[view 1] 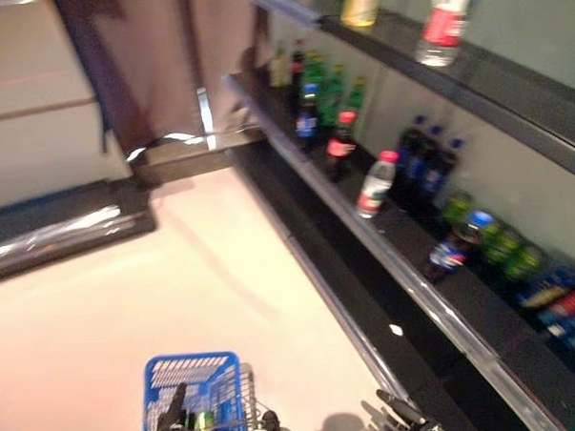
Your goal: Pick up the drink and place into the basket.
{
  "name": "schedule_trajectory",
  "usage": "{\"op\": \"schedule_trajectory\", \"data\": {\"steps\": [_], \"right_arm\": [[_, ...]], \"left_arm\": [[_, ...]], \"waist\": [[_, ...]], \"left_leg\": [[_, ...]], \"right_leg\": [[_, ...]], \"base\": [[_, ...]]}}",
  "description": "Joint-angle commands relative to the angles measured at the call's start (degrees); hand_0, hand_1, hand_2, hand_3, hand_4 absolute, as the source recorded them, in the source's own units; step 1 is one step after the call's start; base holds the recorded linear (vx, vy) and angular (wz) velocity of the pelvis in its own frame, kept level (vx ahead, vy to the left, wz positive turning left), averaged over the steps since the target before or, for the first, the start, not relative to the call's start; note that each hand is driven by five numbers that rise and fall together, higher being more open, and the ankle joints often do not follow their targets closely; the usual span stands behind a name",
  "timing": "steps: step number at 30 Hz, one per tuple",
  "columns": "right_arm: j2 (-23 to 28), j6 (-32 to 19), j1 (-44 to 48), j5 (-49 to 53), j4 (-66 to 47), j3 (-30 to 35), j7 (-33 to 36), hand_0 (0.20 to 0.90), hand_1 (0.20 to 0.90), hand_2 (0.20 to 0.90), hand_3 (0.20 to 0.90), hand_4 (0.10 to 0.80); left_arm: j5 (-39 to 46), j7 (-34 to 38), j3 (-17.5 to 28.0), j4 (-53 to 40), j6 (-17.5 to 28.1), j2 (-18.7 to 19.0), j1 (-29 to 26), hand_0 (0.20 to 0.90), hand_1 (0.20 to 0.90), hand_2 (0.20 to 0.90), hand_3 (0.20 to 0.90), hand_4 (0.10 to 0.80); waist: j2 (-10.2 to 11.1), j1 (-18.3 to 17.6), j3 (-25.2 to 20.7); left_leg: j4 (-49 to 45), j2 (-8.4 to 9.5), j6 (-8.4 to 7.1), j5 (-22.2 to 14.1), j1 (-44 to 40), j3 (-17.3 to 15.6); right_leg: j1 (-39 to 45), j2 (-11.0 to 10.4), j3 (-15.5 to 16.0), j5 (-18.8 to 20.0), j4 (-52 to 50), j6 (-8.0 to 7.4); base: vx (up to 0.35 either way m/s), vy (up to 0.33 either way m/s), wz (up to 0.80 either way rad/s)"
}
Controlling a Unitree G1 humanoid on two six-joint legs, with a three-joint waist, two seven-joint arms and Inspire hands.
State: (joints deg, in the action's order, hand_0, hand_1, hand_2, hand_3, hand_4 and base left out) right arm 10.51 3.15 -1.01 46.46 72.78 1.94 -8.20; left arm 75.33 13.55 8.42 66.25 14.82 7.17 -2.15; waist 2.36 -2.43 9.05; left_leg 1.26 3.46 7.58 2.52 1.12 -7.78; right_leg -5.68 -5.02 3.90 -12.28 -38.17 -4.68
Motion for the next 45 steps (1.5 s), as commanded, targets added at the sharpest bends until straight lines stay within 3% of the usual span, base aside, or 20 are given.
{"op": "schedule_trajectory", "data": {"steps": [1,3,5,6,8,10,12,14,16,18,20,22,24,26,28,30,33,36,40,45], "right_arm": [[2.0,0.1,-3.5,-6.1,2.7,0.1,2.6,0.900,0.900,0.900,0.900,0.800],[2.6,0.8,-4.5,-10.0,4.8,-0.9,3.7,0.900,0.900,0.900,0.900,0.800],[2.9,2.0,-5.1,-15.7,6.0,-2.3,4.4,0.900,0.900,0.900,0.900,0.800],[3.0,2.7,-5.0,-17.6,6.3,-2.7,4.6,0.900,0.900,0.900,0.900,0.800],[2.9,3.7,-4.7,-17.2,6.9,-3.3,5.1,0.900,0.900,0.900,0.900,0.800],[3.2,3.5,-4.7,-16.9,7.4,-3.2,5.2,0.900,0.900,0.900,0.900,0.800],[3.5,1.4,-4.9,-15.8,8.1,-3.4,5.4,0.900,0.900,0.900,0.900,0.800],[3.4,0.2,-4.7,-16.6,7.2,-3.0,5.2,0.900,0.900,0.900,0.900,0.800],[3.7,-1.4,-4.6,-19.1,7.2,-3.4,4.9,0.900,0.900,0.900,0.900,0.800],[4.3,-2.5,-4.4,-17.6,7.5,-4.1,4.3,0.900,0.900,0.900,0.900,0.800],[4.5,-3.3,-3.2,-18.6,8.1,-4.5,3.0,0.900,0.900,0.900,0.900,0.800],[4.2,-4.0,-2.0,-19.6,8.8,-5.4,3.4,0.900,0.900,0.900,0.900,0.800],[3.8,-4.2,-1.0,-18.9,9.3,-6.3,4.0,0.900,0.900,0.900,0.900,0.800],[3.5,-4.2,-0.3,-17.7,9.3,-6.4,4.9,0.900,0.900,0.900,0.900,0.800],[3.2,-3.8,-0.1,-17.7,9.2,-5.6,5.3,0.900,0.900,0.900,0.900,0.800],[2.9,-3.7,0.2,-20.4,9.0,-5.4,5.6,0.900,0.900,0.900,0.900,0.800],[2.3,-6.4,0.9,-26.4,8.3,-6.2,7.1,0.900,0.900,0.900,0.900,0.800],[2.5,-8.6,-1.3,-26.9,3.9,-7.8,8.1,0.900,0.900,0.900,0.900,0.800],[3.2,-9.1,-0.2,-24.9,-1.6,-10.2,5.9,0.900,0.900,0.900,0.900,0.800],[2.3,-8.7,1.0,-26.9,-6.3,-14.3,6.0,0.900,0.900,0.900,0.900,0.800]], "left_arm": [[-5.0,-3.2,-0.4,-5.0,4.6,1.8,-1.9,0.300,0.300,0.300,0.200,0.100],[-6.1,-3.1,-0.4,-3.6,3.7,1.2,-1.9,0.300,0.300,0.300,0.200,0.100],[-7.4,-2.5,0.3,-1.1,3.2,0.8,-1.5,0.300,0.300,0.300,0.200,0.100],[-8.3,-2.7,1.3,0.8,3.0,0.6,-1.1,0.300,0.300,0.300,0.200,0.100],[-8.9,-2.5,2.8,4.0,3.1,0.6,-0.5,0.300,0.300,0.300,0.200,0.100],[-8.2,-2.5,3.5,6.1,3.5,0.8,-0.1,0.300,0.300,0.300,0.200,0.100],[-7.5,-2.5,2.0,7.7,4.7,0.9,0.0,0.300,0.300,0.300,0.200,0.100],[-8.0,-2.5,1.9,7.0,5.3,0.4,0.1,0.300,0.300,0.300,0.200,0.100],[-10.2,-4.1,1.4,7.0,5.7,0.2,0.0,0.300,0.300,0.300,0.200,0.100],[-12.0,-4.9,0.8,6.7,6.5,0.0,-0.4,0.300,0.300,0.300,0.200,0.100],[-10.0,-5.6,-0.4,5.8,6.4,0.6,-0.7,0.300,0.300,0.300,0.200,0.100],[-10.0,-6.2,-0.3,5.2,5.8,0.9,-0.6,0.300,0.300,0.300,0.200,0.100],[-10.6,-6.6,-1.0,4.0,5.0,0.8,0.0,0.300,0.300,0.300,0.200,0.100],[-11.5,-7.3,-1.0,3.6,4.6,0.5,1.3,0.300,0.300,0.300,0.200,0.100],[-12.2,-8.1,0.2,3.9,5.4,-0.3,2.9,0.300,0.300,0.300,0.200,0.100],[-11.3,-7.6,1.1,3.8,5.7,-0.6,3.8,0.300,0.300,0.300,0.200,0.100],[-14.1,-5.7,1.8,3.6,3.6,0.1,2.5,0.300,0.300,0.300,0.200,0.100],[-12.2,-5.1,0.6,2.0,1.3,2.9,0.8,0.300,0.300,0.300,0.200,0.100],[-10.5,-5.1,3.6,-1.7,2.4,5.8,2.6,0.300,0.300,0.300,0.200,0.100],[-10.3,-3.8,5.3,-3.8,1.8,7.0,5.0,0.300,0.300,0.300,0.200,0.100]], "waist": [[-1.1,-2.1,-0.8],[0.2,-4.1,-0.7],[1.1,-5.1,-1.2],[1.2,-5.1,-1.3],[1.6,-4.8,-1.7],[1.2,-5.3,-2.5],[-0.5,-7.2,-4.0],[-0.1,-8.0,-4.5],[1.2,-6.9,-3.6],[2.2,-4.6,-2.3],[3.9,-2.5,-1.2],[3.9,-0.7,-0.7],[3.0,0.6,-0.7],[2.1,2.4,-0.6],[1.8,4.0,-0.9],[1.5,4.5,-1.1],[0.6,3.3,-1.3],[0.3,1.4,-0.7],[-1.2,3.2,1.0],[-0.8,5.4,1.5]], "left_leg": [[-5.4,2.55,-2.84,-7.5,-4.7,4.9],[-6.6,4.76,-2.38,-10.4,-6.4,8.9],[-7.1,6.30,-2.53,-14.7,-10.0,13.1],[-7.5,6.37,-2.78,-17.0,-12.6,13.4],[-8.3,6.60,-3.11,-18.9,-15.3,13.2],[-10.1,6.37,-3.57,-18.3,-17.2,13.2],[-16.7,3.67,-6.65,-10.4,-18.7,11.7],[-31.5,2.26,-10.20,-1.2,-16.7,8.3],[-42.6,2.47,-10.71,1.5,-9.3,6.5],[-45.4,3.26,-9.27,-0.3,-0.2,6.0],[-42.4,1.50,-7.09,-2.0,8.6,5.1],[-31.4,-1.03,-6.66,-2.0,10.3,5.8],[-17.6,-3.71,-7.54,-0.8,10.5,8.6],[-6.8,-6.74,-10.02,3.7,11.7,14.6],[-3.2,-7.08,-10.88,6.3,13.5,21.0],[-4.9,-6.92,-10.61,5.3,13.9,21.1],[-7.6,-7.91,-10.38,2.8,12.5,17.6],[-11.5,-5.95,-8.74,-1.3,10.6,13.7],[-7.3,-7.91,-9.19,-2.7,1.4,4.1],[-5.8,-10.00,-10.10,-3.7,-1.9,-6.4]], "right_leg": [[-5.6,3.1,-4.8,15.7,16.6,-1.50],[-10.6,4.9,-7.7,19.4,24.3,-1.99],[-14.3,3.7,-4.8,25.5,32.7,-3.34],[-14.4,3.2,-0.8,27.2,36.4,-3.67],[-14.3,2.9,3.3,27.8,37.5,-3.27],[-13.9,3.9,4.0,26.4,35.4,-1.96],[-12.6,6.8,2.6,23.6,32.8,0.88],[-10.1,7.0,2.9,20.8,31.1,3.09],[-5.4,6.9,2.1,18.6,31.4,5.00],[-0.9,7.1,-0.3,16.6,31.6,5.60],[2.9,6.8,-4.2,15.2,32.5,5.52],[5.4,7.5,-7.0,13.2,33.3,4.96],[6.7,8.2,-9.3,10.8,33.3,4.17],[9.3,8.6,-13.6,8.5,32.9,3.69],[12.2,8.2,-18.4,6.6,32.4,2.98],[14.5,6.1,-20.2,4.0,31.2,1.49],[12.5,2.5,-18.0,3.8,26.1,-1.08],[8.9,-0.6,-13.5,6.7,20.0,-2.10],[2.4,-5.7,4.2,10.7,17.3,-3.33],[1.4,-8.9,16.0,12.3,22.2,-3.74]], "base": [[0.440,0.043,1.31],[0.538,0.033,1.23],[0.716,0.036,1.33],[0.598,0.025,0.91],[0.538,0.018,0.58],[0.479,0.012,0.28],[0.467,-0.035,0.29],[0.427,-0.123,0.53],[0.520,-0.113,0.35],[0.454,-0.027,-0.40],[0.367,0.047,-0.84],[0.387,0.197,-0.70],[0.451,0.315,-0.79],[0.538,0.340,-0.80],[0.484,0.278,-0.81],[0.397,0.333,-0.97],[0.304,0.322,-1.40],[0.251,0.295,-1.02],[0.039,0.118,-1.39],[-0.024,-0.042,-1.34]]}}
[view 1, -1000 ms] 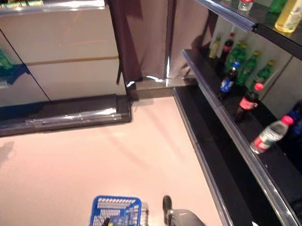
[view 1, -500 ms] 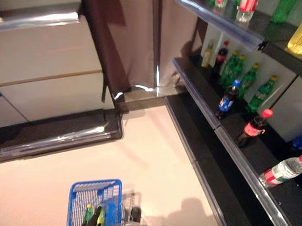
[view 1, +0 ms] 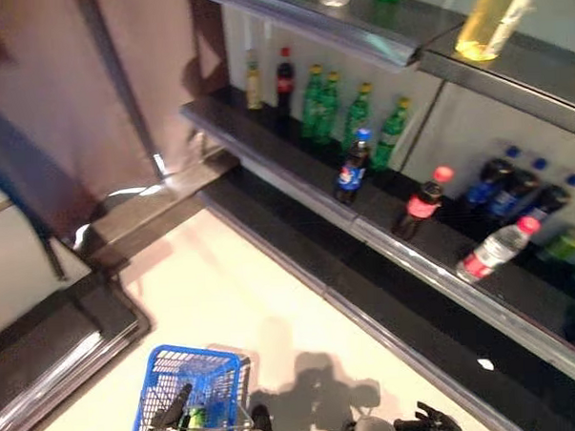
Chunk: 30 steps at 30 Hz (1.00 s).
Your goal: Pick up the drink and place into the basket.
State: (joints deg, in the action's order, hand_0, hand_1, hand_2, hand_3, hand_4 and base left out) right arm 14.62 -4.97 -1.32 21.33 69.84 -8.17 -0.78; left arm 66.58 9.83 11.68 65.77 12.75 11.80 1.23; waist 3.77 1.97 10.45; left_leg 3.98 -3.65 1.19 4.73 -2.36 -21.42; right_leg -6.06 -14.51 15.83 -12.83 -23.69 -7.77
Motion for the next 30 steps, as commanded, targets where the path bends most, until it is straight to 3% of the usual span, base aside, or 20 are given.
{"op": "schedule_trajectory", "data": {"steps": [1,3,6,8,10,12,14,15,17,18,21,23,30], "right_arm": [[-2.0,-0.5,1.3,-1.9,-3.5,-4.3,-1.4,0.900,0.900,0.900,0.900,0.800],[-2.3,-0.2,0.9,-2.9,-3.9,-5.2,-1.2,0.900,0.900,0.900,0.900,0.800],[-2.2,0.0,0.8,-4.3,-4.1,-6.5,-2.2,0.900,0.900,0.900,0.900,0.800],[-1.9,0.1,0.8,-3.6,-5.2,-8.4,-2.3,0.900,0.900,0.900,0.900,0.800],[-1.2,0.5,1.2,-3.9,-5.9,-10.0,-1.5,0.900,0.900,0.900,0.900,0.800],[-0.6,0.7,1.3,-3.8,-5.8,-10.1,-2.0,0.900,0.900,0.900,0.900,0.800],[0.2,-0.9,0.3,-4.1,-4.9,-8.9,-3.4,0.900,0.900,0.900,0.900,0.800],[0.2,-1.6,0.2,-3.7,-4.5,-8.7,-3.5,0.900,0.900,0.900,0.900,0.800],[0.2,-2.3,0.6,-3.1,-4.0,-8.7,-3.6,0.900,0.900,0.900,0.900,0.800],[0.0,-2.6,0.7,-2.7,-4.1,-8.7,-3.1,0.900,0.900,0.900,0.900,0.800],[-0.3,-4.0,0.1,-2.2,-5.5,-9.0,-3.1,0.900,0.900,0.900,0.900,0.800],[-0.9,-3.9,0.7,-4.7,-10.4,-10.9,-1.5,0.900,0.900,0.900,0.900,0.800],[0.8,-2.6,3.1,-5.7,-25.8,-16.3,2.7,0.900,0.900,0.900,0.900,0.800]], "left_arm": [[-1.8,-0.3,2.3,-3.3,3.7,2.4,1.8,0.300,0.300,0.300,0.200,0.100],[0.7,-1.6,2.4,-2.6,4.3,1.5,2.3,0.300,0.300,0.300,0.200,0.100],[3.4,-2.2,3.7,-2.9,5.0,-0.2,2.9,0.300,0.300,0.300,0.200,0.100],[5.4,-2.9,4.1,-2.9,4.3,-1.2,3.0,0.300,0.300,0.300,0.200,0.100],[6.5,-3.4,3.1,-2.5,3.3,-2.0,2.8,0.300,0.300,0.300,0.200,0.100],[6.1,-4.1,2.9,-1.7,3.5,-2.9,3.1,0.300,0.300,0.300,0.200,0.100],[4.0,-3.6,3.3,-0.8,3.5,-3.4,3.3,0.300,0.300,0.300,0.200,0.100],[3.0,-3.8,3.5,0.0,3.6,-3.5,3.3,0.300,0.300,0.300,0.200,0.100],[2.3,-3.3,3.1,0.6,3.5,-3.3,2.9,0.300,0.300,0.300,0.200,0.100],[0.8,-2.9,2.7,0.8,3.2,-2.5,2.2,0.300,0.300,0.300,0.200,0.100],[1.5,-3.1,0.7,0.1,3.5,-1.4,1.9,0.300,0.300,0.300,0.200,0.100],[2.3,-2.5,-0.7,-2.6,3.6,0.2,1.0,0.300,0.300,0.300,0.200,0.100],[2.4,-0.8,-5.2,-9.1,3.4,1.4,-0.2,0.300,0.300,0.300,0.200,0.100]], "waist": [[-2.3,1.0,0.1],[-1.7,0.6,-0.3],[-0.7,0.6,0.0],[-0.2,1.3,1.6],[-0.5,1.9,3.1],[-1.1,2.1,3.0],[-1.9,2.8,3.2],[-1.8,3.4,3.4],[-1.4,3.5,3.4],[-1.4,3.6,3.4],[-1.5,3.6,4.0],[-1.7,4.2,4.8],[-0.5,5.3,6.6]], "left_leg": [[-8.7,-3.12,-3.81,-5.9,1.5,7.0],[-10.5,-4.56,-4.87,-5.4,2.3,6.3],[-18.0,-5.92,-5.80,-4.9,4.4,6.4],[-29.3,-6.87,-6.93,-1.1,10.0,9.3],[-28.5,-6.69,-7.06,-0.1,12.7,12.6],[-20.6,-7.27,-6.99,0.9,11.9,13.4],[-9.1,-10.24,-8.88,7.0,11.9,15.1],[-8.6,-10.23,-8.92,7.0,12.7,16.5],[-8.5,-9.34,-8.40,4.1,12.3,17.4],[-10.0,-8.03,-8.22,1.9,12.1,17.9],[-12.5,-6.89,-8.17,0.3,12.6,18.0],[-13.4,-5.42,-7.45,-0.9,12.9,18.3],[-12.5,-5.53,-7.84,-0.2,14.8,17.8]], "right_leg": [[1.9,0.6,4.1,12.6,8.2,-0.60],[3.6,2.6,3.4,11.6,13.3,0.72],[4.9,3.6,3.0,12.0,16.0,2.38],[6.3,5.5,1.8,11.4,16.8,4.52],[6.7,6.5,0.1,10.5,16.3,5.03],[6.4,6.8,-0.6,10.5,16.3,4.21],[7.5,7.2,-1.6,9.5,16.7,3.26],[8.0,6.9,-2.1,9.2,16.7,3.00],[7.8,5.9,-2.0,8.9,16.3,2.56],[7.5,4.5,-1.6,8.8,15.2,1.94],[7.8,2.9,-1.3,9.1,14.4,1.25],[7.5,0.5,-1.4,10.4,14.8,-0.51],[8.4,-0.3,-0.7,13.0,19.9,-1.78]], "base": [[-0.003,-0.152,-1.38],[0.019,-0.195,-1.18],[0.039,-0.194,-0.46],[0.031,-0.200,-0.25],[0.045,0.026,-0.29],[0.130,0.184,-0.50],[0.252,0.258,-0.65],[0.228,0.254,-0.46],[0.136,0.198,-0.19],[0.135,0.188,-0.15],[0.128,0.161,-0.15],[0.080,0.140,0.17],[-0.049,-0.041,0.01]]}}
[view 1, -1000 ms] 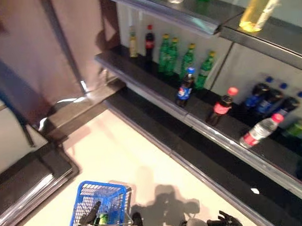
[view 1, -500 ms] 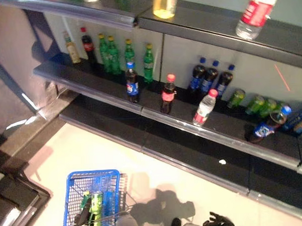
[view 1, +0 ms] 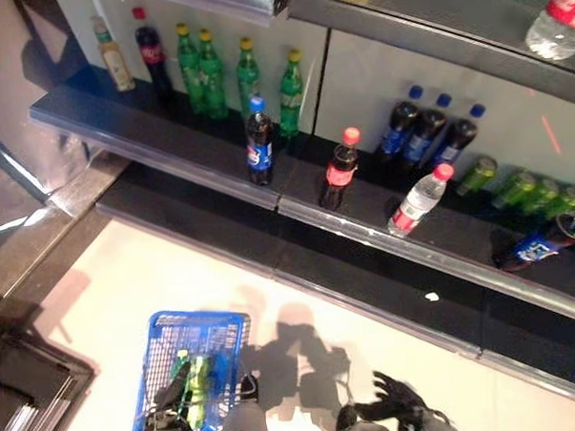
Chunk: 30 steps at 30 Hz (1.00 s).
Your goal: Pick up the drink and place into the basket.
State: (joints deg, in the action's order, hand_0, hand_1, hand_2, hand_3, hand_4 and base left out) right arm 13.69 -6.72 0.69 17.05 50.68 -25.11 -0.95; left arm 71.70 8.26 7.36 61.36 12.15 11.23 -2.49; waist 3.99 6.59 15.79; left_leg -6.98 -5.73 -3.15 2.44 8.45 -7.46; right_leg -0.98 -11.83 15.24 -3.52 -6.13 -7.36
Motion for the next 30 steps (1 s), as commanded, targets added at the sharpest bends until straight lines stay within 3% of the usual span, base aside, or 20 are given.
{"op": "schedule_trajectory", "data": {"steps": [1,9,15,21,30], "right_arm": [[2.9,0.2,0.9,-2.3,-12.5,-0.3,3.4,0.900,0.900,0.900,0.900,0.800],[12.5,0.1,1.2,-4.6,-39.6,-2.5,3.2,0.900,0.900,0.900,0.900,0.800],[17.3,-1.8,6.6,-3.4,-52.3,2.4,6.0,0.900,0.900,0.900,0.900,0.800],[15.7,-1.3,18.3,-2.1,-54.9,6.4,17.2,0.900,0.900,0.900,0.900,0.800],[10.0,1.8,33.8,-8.6,-50.9,7.3,37.8,0.900,0.900,0.900,0.900,0.800]], "left_arm": [[-2.9,1.5,-1.8,-6.7,3.9,1.9,4.2,0.300,0.300,0.300,0.200,0.100],[-5.9,2.4,-2.0,-8.3,2.2,2.6,8.1,0.300,0.300,0.300,0.200,0.100],[-9.0,2.0,-0.6,-6.9,1.5,1.6,8.7,0.300,0.300,0.300,0.200,0.100],[-13.0,2.3,-0.1,-6.5,0.4,0.3,7.7,0.300,0.300,0.300,0.200,0.100],[-13.6,0.7,-2.0,-7.3,-0.6,0.1,5.9,0.300,0.300,0.300,0.200,0.100]], "waist": [[-0.2,0.8,1.4],[1.6,0.9,-0.3],[1.1,1.1,-1.6],[-0.6,3.0,-0.3],[-4.6,6.0,5.4]], "left_leg": [[-1.6,-3.77,-3.65,2.4,4.6,3.9],[-0.5,-5.54,-4.36,3.4,4.2,3.7],[-2.8,-6.57,-4.80,3.0,4.1,3.3],[-7.9,-6.58,-5.05,1.6,6.3,4.5],[-13.2,-3.35,-4.89,1.6,11.2,7.8]], "right_leg": [[4.0,-2.7,-0.1,3.9,3.3,-2.20],[6.7,-0.7,0.4,3.3,4.9,-1.66],[7.7,-0.4,0.8,1.2,2.5,-0.53],[7.8,-0.6,2.3,-1.5,-2.0,1.05],[4.6,-2.0,4.0,-3.3,-7.4,2.58]], "base": [[-0.029,-0.098,-0.03],[0.004,-0.098,-0.03],[0.059,0.003,-0.03],[0.031,0.027,0.04],[-0.057,0.063,0.16]]}}
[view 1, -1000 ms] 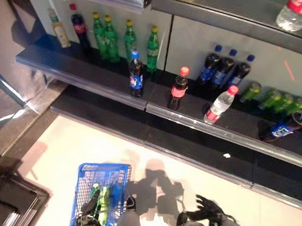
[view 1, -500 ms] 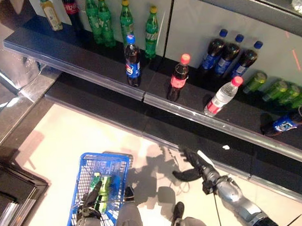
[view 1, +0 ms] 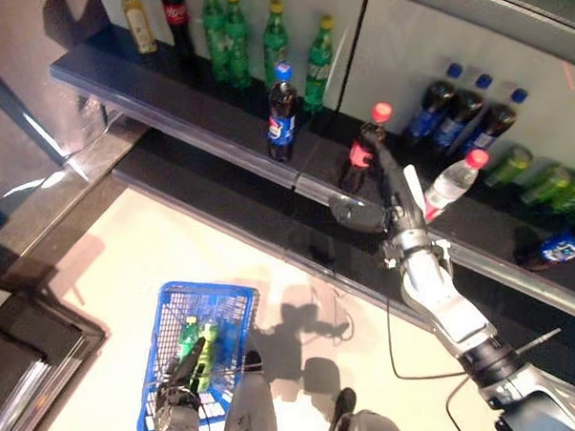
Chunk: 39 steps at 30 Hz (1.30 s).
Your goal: Pick up the drink and place into the basket.
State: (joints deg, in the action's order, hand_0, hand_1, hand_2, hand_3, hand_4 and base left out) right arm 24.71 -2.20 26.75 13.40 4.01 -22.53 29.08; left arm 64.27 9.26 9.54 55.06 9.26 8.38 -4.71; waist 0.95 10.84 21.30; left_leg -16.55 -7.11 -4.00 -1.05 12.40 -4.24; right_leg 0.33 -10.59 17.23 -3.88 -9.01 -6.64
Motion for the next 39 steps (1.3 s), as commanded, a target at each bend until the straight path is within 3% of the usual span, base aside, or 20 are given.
{"op": "schedule_trajectory", "data": {"steps": [1,6,14,26,39], "right_arm": [[-1.2,-2.6,9.4,-5.6,-3.5,5.1,9.8,0.900,0.900,0.900,0.900,0.800],[-1.9,-0.9,13.3,-9.3,-1.0,7.0,19.5,0.900,0.900,0.900,0.900,0.800],[-1.2,1.5,15.7,-18.1,-1.4,11.1,33.7,0.900,0.900,0.900,0.900,0.800],[-0.9,1.9,15.0,-19.5,-5.5,11.5,35.7,0.900,0.900,0.900,0.900,0.800],[-1.2,-1.0,19.7,-6.0,-0.6,11.6,31.6,0.900,0.900,0.900,0.900,0.800]], "left_arm": [[-6.1,-0.3,-4.7,-1.6,2.4,2.8,8.1,0.300,0.300,0.300,0.200,0.100],[-4.9,-0.7,-5.5,-2.8,2.3,3.0,7.0,0.300,0.300,0.300,0.200,0.100],[-2.8,-1.8,-7.6,-5.6,3.5,2.0,4.7,0.300,0.300,0.300,0.200,0.100],[-1.6,-0.9,-9.2,-7.8,4.6,1.1,3.4,0.300,0.300,0.300,0.200,0.100],[-1.2,-0.6,-10.8,-7.9,4.5,2.2,3.2,0.300,0.300,0.300,0.200,0.100]], "waist": [[-2.2,2.1,0.8],[-3.8,2.6,3.6],[-4.6,1.6,7.1],[-4.7,0.2,8.5],[-5.4,0.6,8.5]], "left_leg": [[-3.8,-1.35,-3.92,5.1,7.8,5.0],[-4.7,0.64,-3.35,4.5,9.9,5.7],[-5.4,2.38,-2.20,3.2,11.8,5.8],[-5.4,2.19,-1.83,3.1,12.7,4.7],[-5.4,3.09,-0.85,2.9,15.5,4.9]], "right_leg": [[2.8,-3.6,2.2,-2.9,-5.0,1.89],[0.2,-4.6,2.5,-2.5,-6.4,1.81],[-4.0,-5.2,0.7,-1.6,-7.6,1.37],[-6.8,-4.7,-0.8,-1.7,-8.6,1.96],[-12.9,-4.7,-1.7,-1.3,-10.7,2.49]], "base": [[-0.094,0.080,0.17],[-0.081,0.065,0.10],[-0.056,0.040,0.00],[-0.019,0.009,-0.06],[0.002,0.002,-0.01]]}}
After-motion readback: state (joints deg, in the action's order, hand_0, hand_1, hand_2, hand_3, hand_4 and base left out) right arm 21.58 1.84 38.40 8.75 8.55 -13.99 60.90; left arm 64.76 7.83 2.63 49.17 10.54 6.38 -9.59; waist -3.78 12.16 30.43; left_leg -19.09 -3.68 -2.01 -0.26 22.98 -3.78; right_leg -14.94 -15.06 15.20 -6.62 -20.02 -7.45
